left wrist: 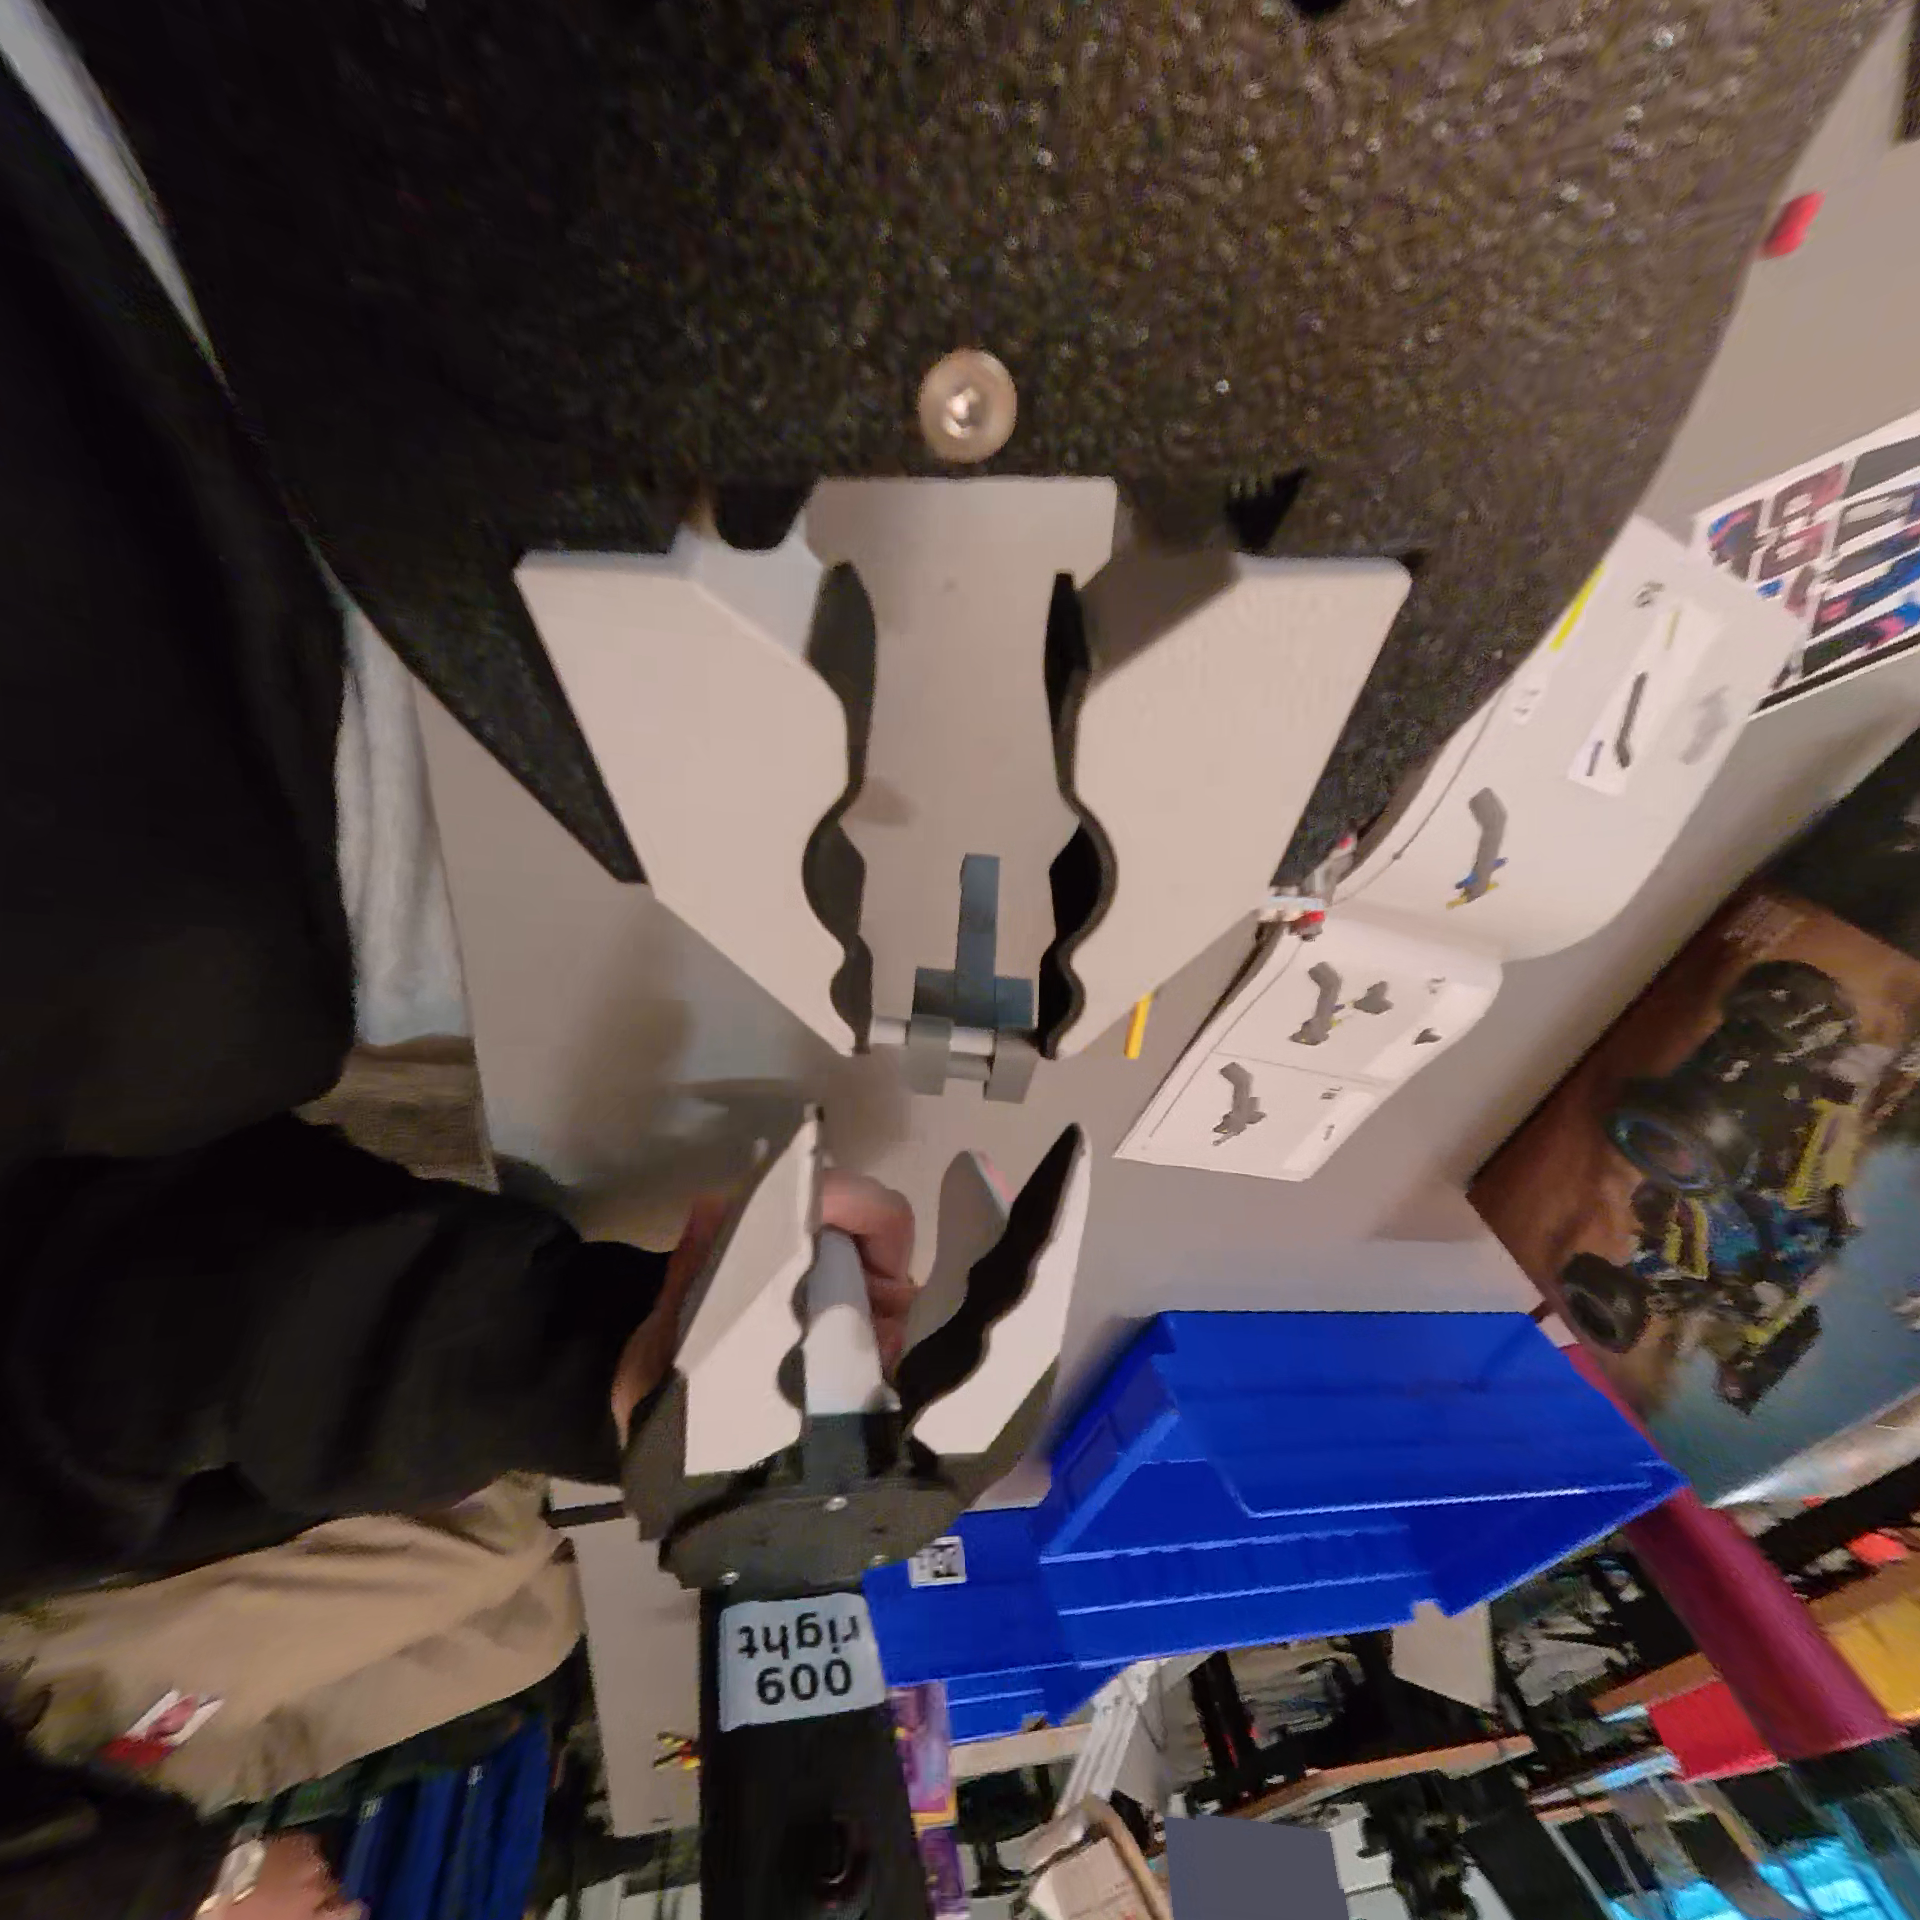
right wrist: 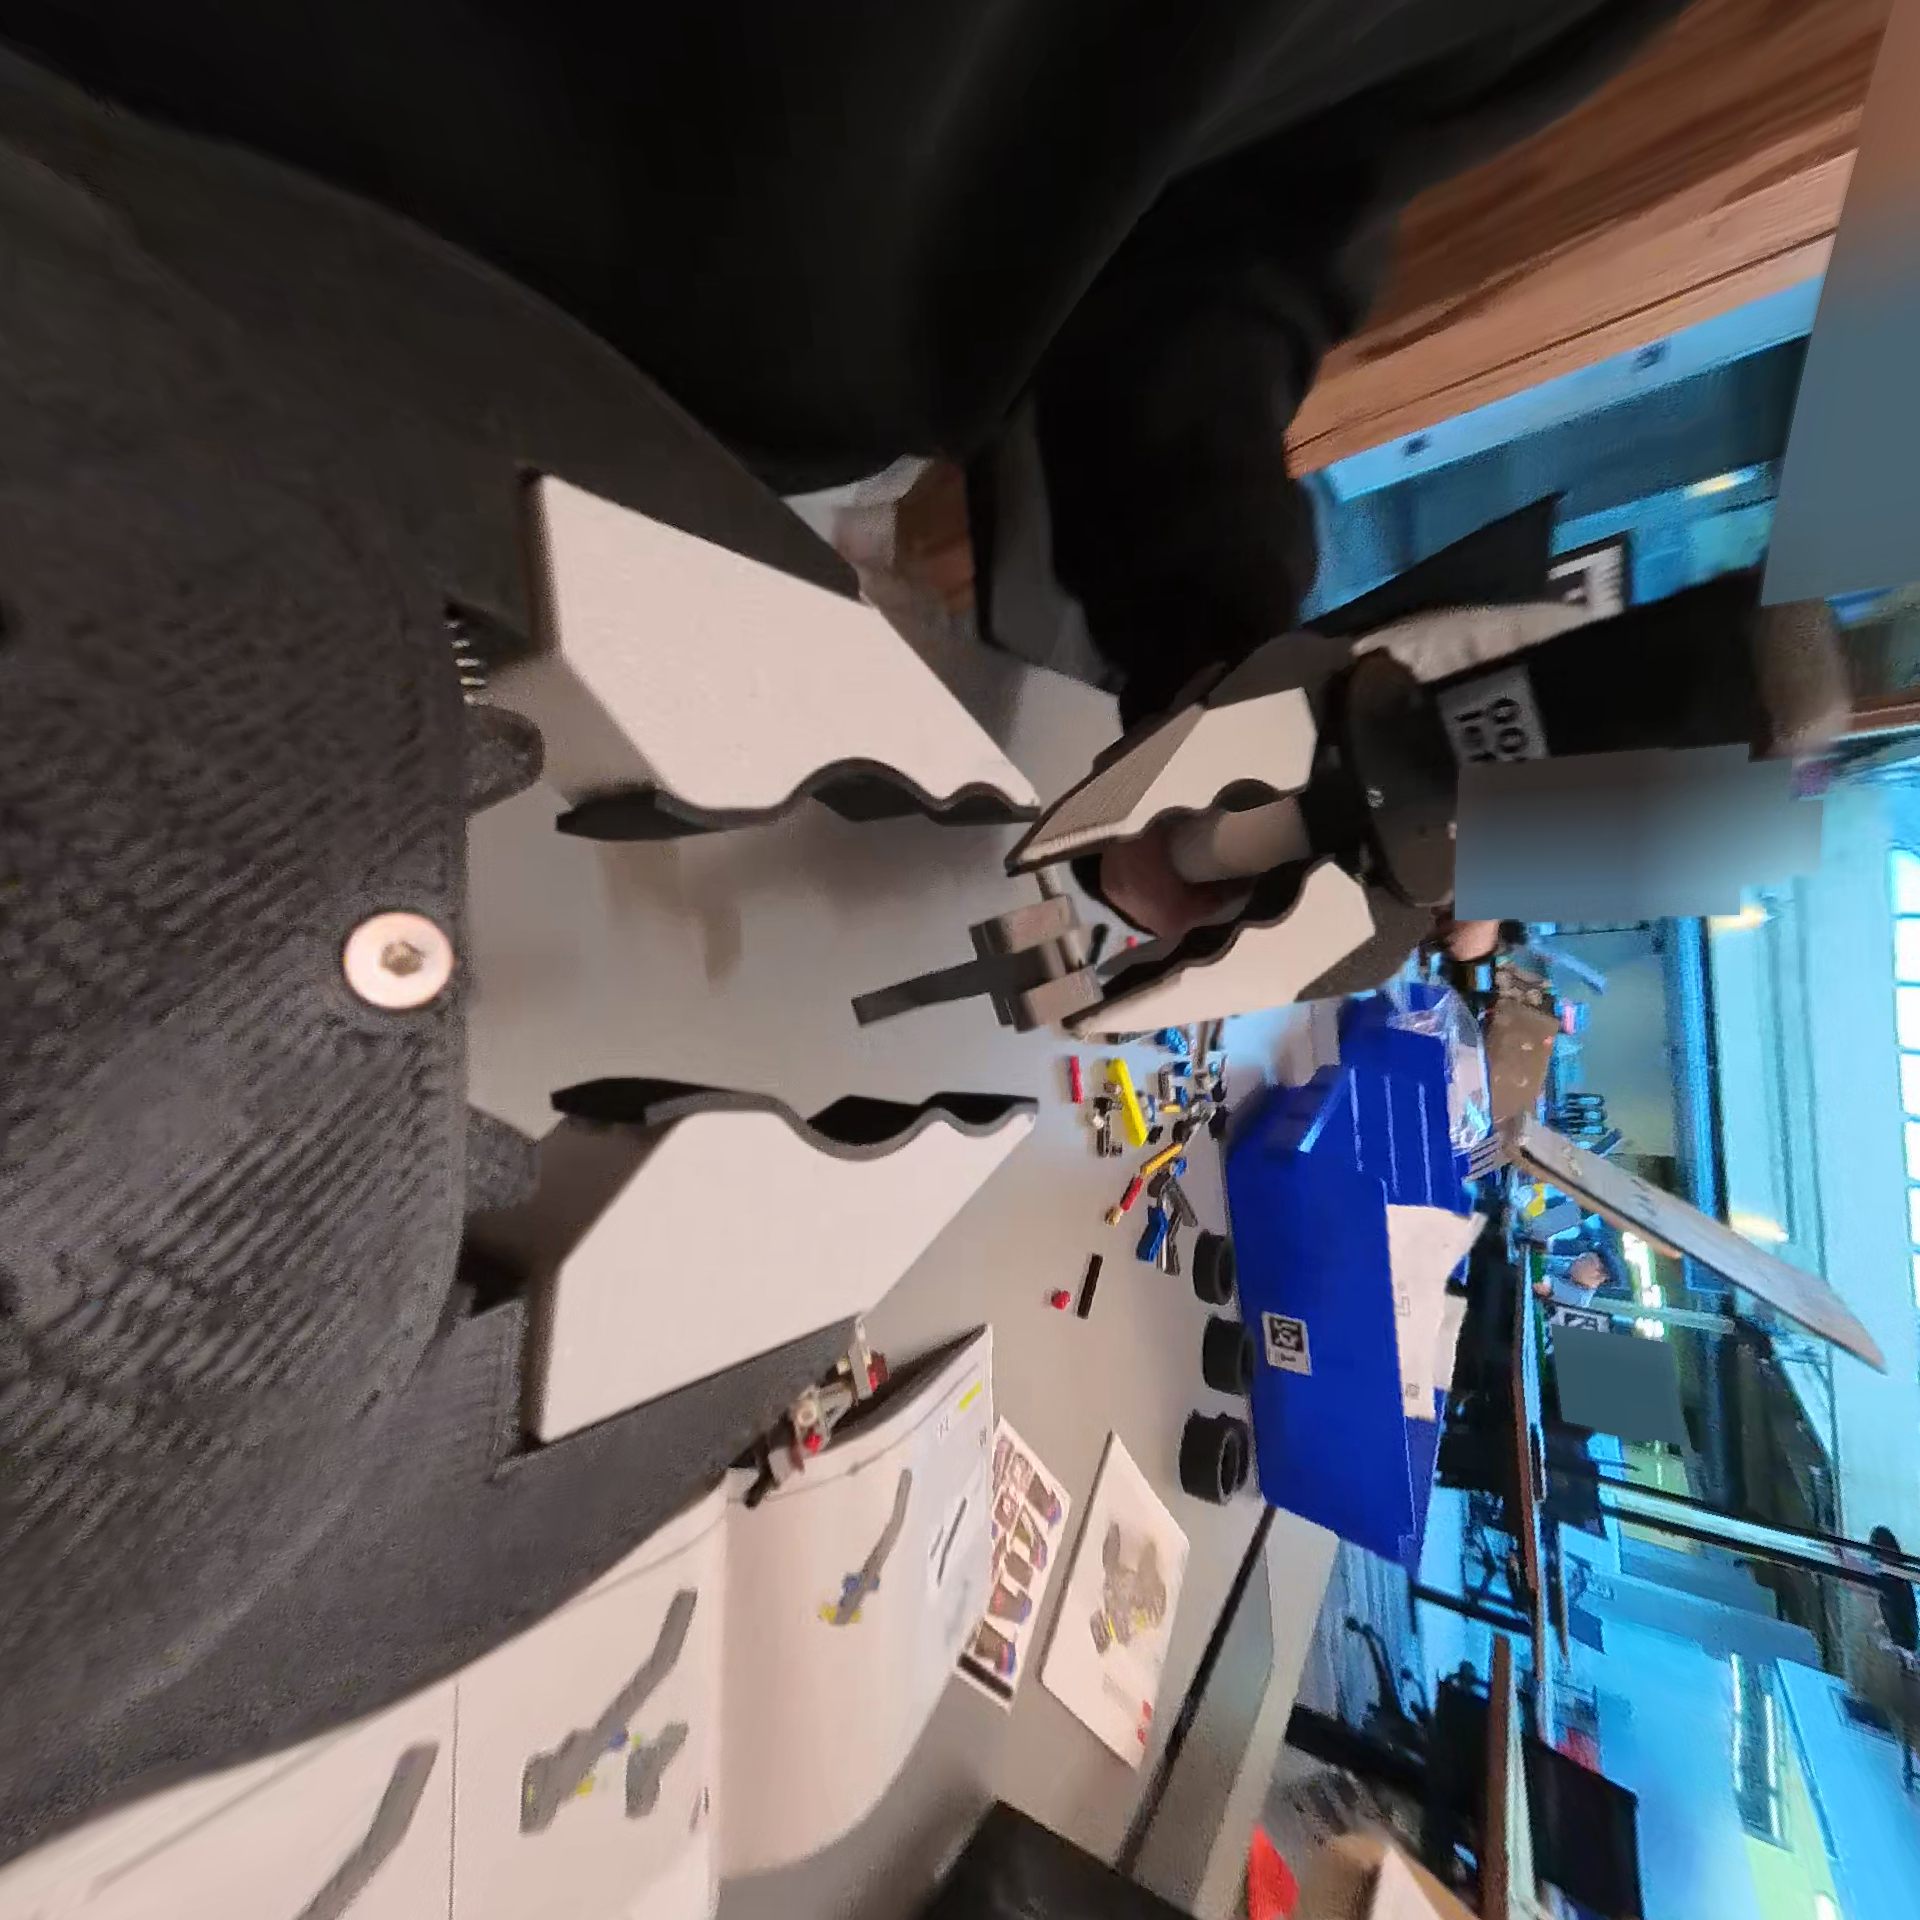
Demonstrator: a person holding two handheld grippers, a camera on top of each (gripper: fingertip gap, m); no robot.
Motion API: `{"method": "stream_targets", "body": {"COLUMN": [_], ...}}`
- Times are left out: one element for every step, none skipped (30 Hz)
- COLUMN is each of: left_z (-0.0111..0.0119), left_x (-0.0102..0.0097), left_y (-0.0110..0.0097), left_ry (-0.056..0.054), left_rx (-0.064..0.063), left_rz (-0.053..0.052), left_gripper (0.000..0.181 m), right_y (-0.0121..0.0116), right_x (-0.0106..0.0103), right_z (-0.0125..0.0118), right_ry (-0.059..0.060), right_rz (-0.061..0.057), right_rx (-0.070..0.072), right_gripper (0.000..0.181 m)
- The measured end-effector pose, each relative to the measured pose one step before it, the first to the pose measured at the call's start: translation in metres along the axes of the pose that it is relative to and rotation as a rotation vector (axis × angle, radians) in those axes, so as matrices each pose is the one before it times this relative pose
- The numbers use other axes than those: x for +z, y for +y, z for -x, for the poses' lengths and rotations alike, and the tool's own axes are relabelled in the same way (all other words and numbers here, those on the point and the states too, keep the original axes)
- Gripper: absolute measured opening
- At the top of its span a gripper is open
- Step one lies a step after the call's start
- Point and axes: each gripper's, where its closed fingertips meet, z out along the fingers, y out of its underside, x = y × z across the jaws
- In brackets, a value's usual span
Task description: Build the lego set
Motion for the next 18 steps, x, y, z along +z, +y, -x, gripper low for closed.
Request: {"method": "stream_targets", "body": {"left_z": [-0.00291, -0.00207, -0.00178, -0.00107, 0.00025, -0.00018, -0.00054, 0.00013, -0.00080, -0.00152, -0.00015, 0.00084, -0.00030, -0.00075, 0.00022, 0.00016, -0.00024, -0.00020], "left_x": [0.00049, 0.00082, 0.00085, 0.00090, 0.00093, 0.00063, 0.00046, 0.00004, -0.00025, -0.00058, -0.00064, -0.00052, -0.00028, -0.00020, -0.00041, -0.00034, 0.00028, 0.00094], "left_y": [-0.00074, -0.00115, -0.00097, -0.00038, 0.00069, 0.00080, 0.00060, 0.00038, -0.00078, -0.00149, -0.00094, 0.00054, 0.00108, -0.00027, -0.00058, 0.00023, 0.00097, 0.00155], "left_ry": [0.0212, 0.0126, 0.0081, 0.0050, -0.0031, 0.0002, 0.0027, -0.0023, 0.0051, 0.0126, 0.0048, -0.0008, 0.0065, 0.0079, 0.0027, 0.0040, 0.0047, 0.0007], "left_rx": [-0.0089, -0.0009, 0.0031, 0.0006, -0.0027, -0.0013, 0.0008, -0.0007, -0.0069, -0.0139, -0.0149, -0.0117, -0.0095, -0.0115, -0.0143, -0.0148, -0.0132, -0.0092], "left_rz": [-0.0056, -0.0062, -0.0057, -0.0011, 0.0040, 0.0033, 0.0013, -0.0020, -0.0079, -0.0110, -0.0075, 0.0020, 0.0049, -0.0034, -0.0067, -0.0012, 0.0043, 0.0086], "left_gripper": [0.030, 0.030, 0.030, 0.030, 0.030, 0.030, 0.030, 0.030, 0.030, 0.030, 0.030, 0.030, 0.030, 0.030, 0.030, 0.030, 0.030, 0.030], "right_y": [0.00105, 0.00083, 0.00068, 0.00000, 0.00006, 0.00125, 0.00172, 0.00157, 0.00224, 0.00246, 0.00306, 0.00201, -0.00024, -0.00054, -0.00072, -0.00001, 0.00066, 0.00004], "right_x": [0.00209, 0.00202, 0.00177, 0.00134, 0.00100, 0.00090, 0.00058, -0.00004, -0.00011, -0.00015, -0.00012, -0.00011, -0.00001, 0.00046, 0.00052, 0.00057, 0.00080, 0.00165], "right_z": [0.00104, -0.00112, -0.00016, 0.00359, 0.00226, 0.00014, 0.00053, -0.00129, -0.00089, 0.00228, 0.00121, -0.00082, 0.00138, 0.00110, -0.00009, 0.00007, 0.00055, 0.00247], "right_ry": [0.0053, 0.0143, 0.0063, -0.0185, -0.0119, -0.0001, -0.0032, 0.0088, 0.0077, -0.0121, -0.0072, 0.0054, -0.0107, -0.0109, -0.0028, -0.0011, -0.0045, -0.0132], "right_rz": [0.0152, 0.0127, 0.0098, 0.0002, -0.0003, 0.0061, 0.0080, 0.0081, 0.0133, 0.0144, 0.0197, 0.0108, -0.0035, -0.0064, -0.0076, -0.0058, 0.0005, -0.0001], "right_rx": [-0.0302, -0.0177, -0.0164, -0.0140, -0.0039, 0.0003, -0.0015, -0.0021, -0.0078, -0.0081, -0.0044, -0.0039, 0.0001, 0.0112, 0.0088, 0.0040, 0.0030, -0.0013], "right_gripper": [0.047, 0.040, 0.034, 0.030, 0.027, 0.026, 0.025, 0.026, 0.029, 0.030, 0.031, 0.030, 0.023, 0.023, 0.023, 0.023, 0.023, 0.030]}}
